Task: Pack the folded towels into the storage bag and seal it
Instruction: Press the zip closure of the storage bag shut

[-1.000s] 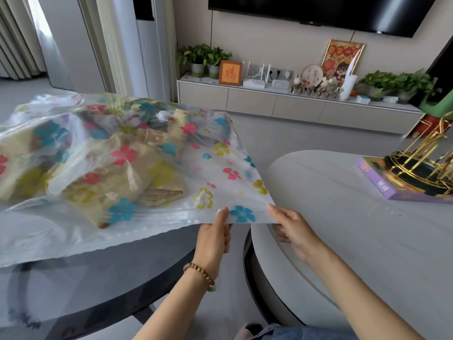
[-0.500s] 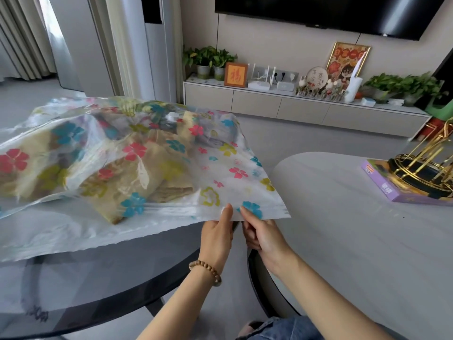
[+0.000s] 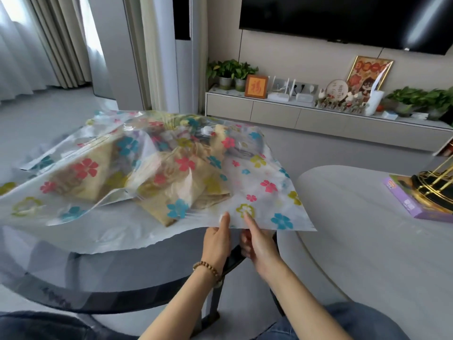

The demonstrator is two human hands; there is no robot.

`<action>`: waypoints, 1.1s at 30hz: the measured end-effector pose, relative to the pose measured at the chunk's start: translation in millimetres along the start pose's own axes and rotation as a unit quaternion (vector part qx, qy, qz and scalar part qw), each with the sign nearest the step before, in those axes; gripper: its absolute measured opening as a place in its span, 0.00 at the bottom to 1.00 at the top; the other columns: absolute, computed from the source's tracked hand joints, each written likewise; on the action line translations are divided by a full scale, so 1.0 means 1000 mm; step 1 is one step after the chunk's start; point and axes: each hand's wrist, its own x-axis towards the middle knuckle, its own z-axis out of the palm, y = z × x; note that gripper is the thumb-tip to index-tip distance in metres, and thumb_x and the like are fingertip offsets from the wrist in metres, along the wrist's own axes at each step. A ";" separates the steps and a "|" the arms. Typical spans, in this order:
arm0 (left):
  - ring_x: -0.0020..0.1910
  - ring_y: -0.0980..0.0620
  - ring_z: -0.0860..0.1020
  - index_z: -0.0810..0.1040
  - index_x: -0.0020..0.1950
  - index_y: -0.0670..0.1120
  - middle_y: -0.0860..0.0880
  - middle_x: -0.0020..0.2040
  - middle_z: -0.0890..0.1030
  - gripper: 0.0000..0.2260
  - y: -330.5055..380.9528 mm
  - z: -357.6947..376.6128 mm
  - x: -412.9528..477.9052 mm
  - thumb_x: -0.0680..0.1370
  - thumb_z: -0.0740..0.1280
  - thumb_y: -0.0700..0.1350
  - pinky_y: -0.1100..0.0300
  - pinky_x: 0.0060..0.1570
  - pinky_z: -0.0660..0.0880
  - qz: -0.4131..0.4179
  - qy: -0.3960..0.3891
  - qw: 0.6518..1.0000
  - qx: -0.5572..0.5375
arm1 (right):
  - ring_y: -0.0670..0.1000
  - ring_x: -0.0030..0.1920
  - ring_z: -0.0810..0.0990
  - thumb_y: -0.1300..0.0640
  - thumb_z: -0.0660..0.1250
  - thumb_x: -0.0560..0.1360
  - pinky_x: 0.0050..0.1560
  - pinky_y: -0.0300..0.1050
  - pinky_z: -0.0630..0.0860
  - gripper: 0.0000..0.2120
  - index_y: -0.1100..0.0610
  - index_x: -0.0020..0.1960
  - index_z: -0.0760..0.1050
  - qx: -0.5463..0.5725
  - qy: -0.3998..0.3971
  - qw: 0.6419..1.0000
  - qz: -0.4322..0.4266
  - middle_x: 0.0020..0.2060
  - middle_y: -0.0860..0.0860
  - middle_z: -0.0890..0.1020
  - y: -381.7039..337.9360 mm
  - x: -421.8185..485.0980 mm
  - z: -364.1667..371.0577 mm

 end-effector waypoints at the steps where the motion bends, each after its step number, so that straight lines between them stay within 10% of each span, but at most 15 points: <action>1: 0.19 0.55 0.64 0.64 0.24 0.46 0.51 0.20 0.65 0.25 0.002 -0.002 -0.001 0.78 0.60 0.56 0.64 0.23 0.61 -0.013 -0.010 1.000 0.002 | 0.45 0.22 0.70 0.47 0.66 0.76 0.23 0.37 0.66 0.12 0.52 0.36 0.74 0.002 -0.005 1.000 0.003 0.22 0.47 0.72 0.002 -0.002 0.014; 8: 0.17 0.56 0.64 0.74 0.28 0.45 0.51 0.22 0.68 0.29 0.027 -0.076 -0.005 0.75 0.54 0.67 0.68 0.18 0.58 -0.040 -0.009 0.997 0.060 | 0.43 0.18 0.61 0.49 0.63 0.78 0.17 0.36 0.57 0.11 0.55 0.41 0.71 0.079 -0.007 0.996 0.029 0.20 0.46 0.65 0.004 -0.005 0.049; 13: 0.17 0.57 0.64 0.74 0.36 0.42 0.49 0.25 0.68 0.21 0.049 -0.115 0.007 0.78 0.58 0.58 0.69 0.18 0.59 0.014 0.103 0.993 0.062 | 0.43 0.19 0.60 0.45 0.63 0.77 0.18 0.36 0.57 0.12 0.53 0.51 0.76 0.104 -0.033 0.992 0.058 0.20 0.46 0.63 0.005 -0.003 0.061; 20: 0.18 0.59 0.64 0.76 0.37 0.45 0.55 0.20 0.68 0.15 0.027 -0.114 -0.007 0.80 0.58 0.47 0.66 0.18 0.61 0.136 0.150 0.977 0.061 | 0.43 0.16 0.62 0.50 0.59 0.80 0.17 0.34 0.57 0.15 0.58 0.38 0.69 0.053 0.034 0.997 0.035 0.24 0.50 0.65 0.005 0.001 0.039; 33: 0.19 0.56 0.63 0.72 0.40 0.42 0.51 0.26 0.66 0.31 0.013 -0.043 -0.031 0.74 0.49 0.70 0.69 0.19 0.60 -0.195 -0.206 0.951 0.119 | 0.45 0.18 0.62 0.53 0.61 0.79 0.19 0.37 0.59 0.12 0.57 0.38 0.69 -0.012 0.000 1.000 0.011 0.18 0.48 0.64 0.004 -0.015 0.022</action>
